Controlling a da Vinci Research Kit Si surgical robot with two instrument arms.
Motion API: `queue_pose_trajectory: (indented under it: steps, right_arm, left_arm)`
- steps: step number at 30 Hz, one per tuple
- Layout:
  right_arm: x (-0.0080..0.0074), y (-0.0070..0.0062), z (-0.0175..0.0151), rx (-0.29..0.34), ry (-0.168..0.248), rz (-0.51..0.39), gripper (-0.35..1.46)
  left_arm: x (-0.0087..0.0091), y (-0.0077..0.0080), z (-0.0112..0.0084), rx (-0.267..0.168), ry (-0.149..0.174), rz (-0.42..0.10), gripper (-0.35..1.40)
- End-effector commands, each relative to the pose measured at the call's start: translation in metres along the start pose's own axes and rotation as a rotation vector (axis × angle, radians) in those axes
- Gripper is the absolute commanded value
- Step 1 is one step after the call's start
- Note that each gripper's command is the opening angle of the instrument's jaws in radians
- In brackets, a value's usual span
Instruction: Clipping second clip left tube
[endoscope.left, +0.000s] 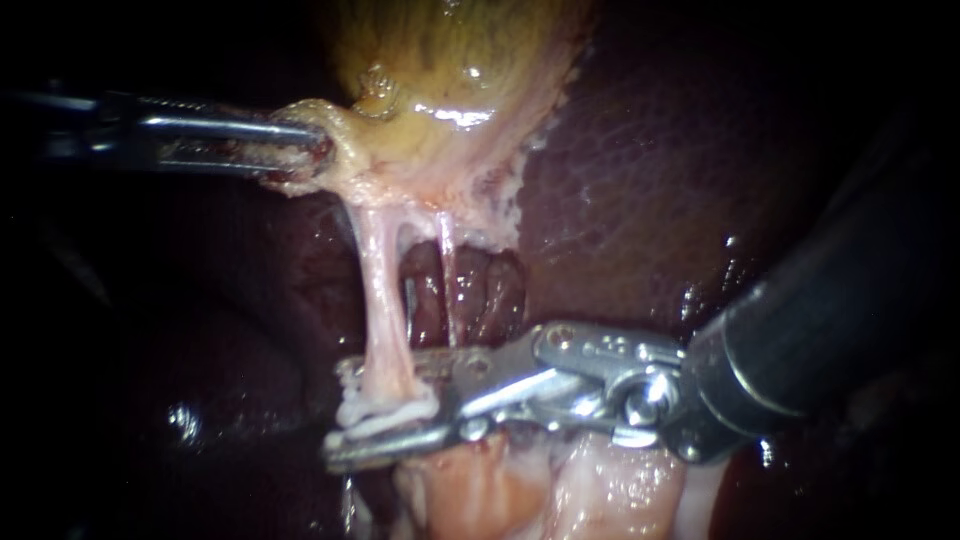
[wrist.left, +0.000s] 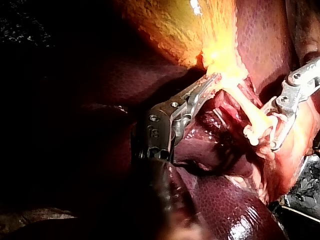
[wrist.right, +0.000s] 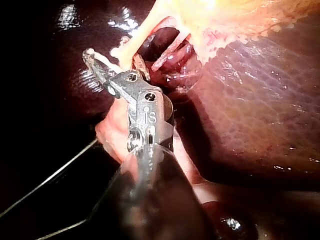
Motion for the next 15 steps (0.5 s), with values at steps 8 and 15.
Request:
queue_pose_trajectory:
  steps: [8,15]
  right_arm:
    - [0.0008,0.0000,-0.0004,0.006,0.025,0.013,0.48]
    - [0.0011,0.0001,-0.0009,0.025,0.039,0.061,0.35]
  left_arm:
    - [0.0000,0.0000,0.0000,-0.001,0.000,0.000,-0.35]
    - [0.0000,0.0000,0.0000,-0.001,0.000,0.000,-0.35]
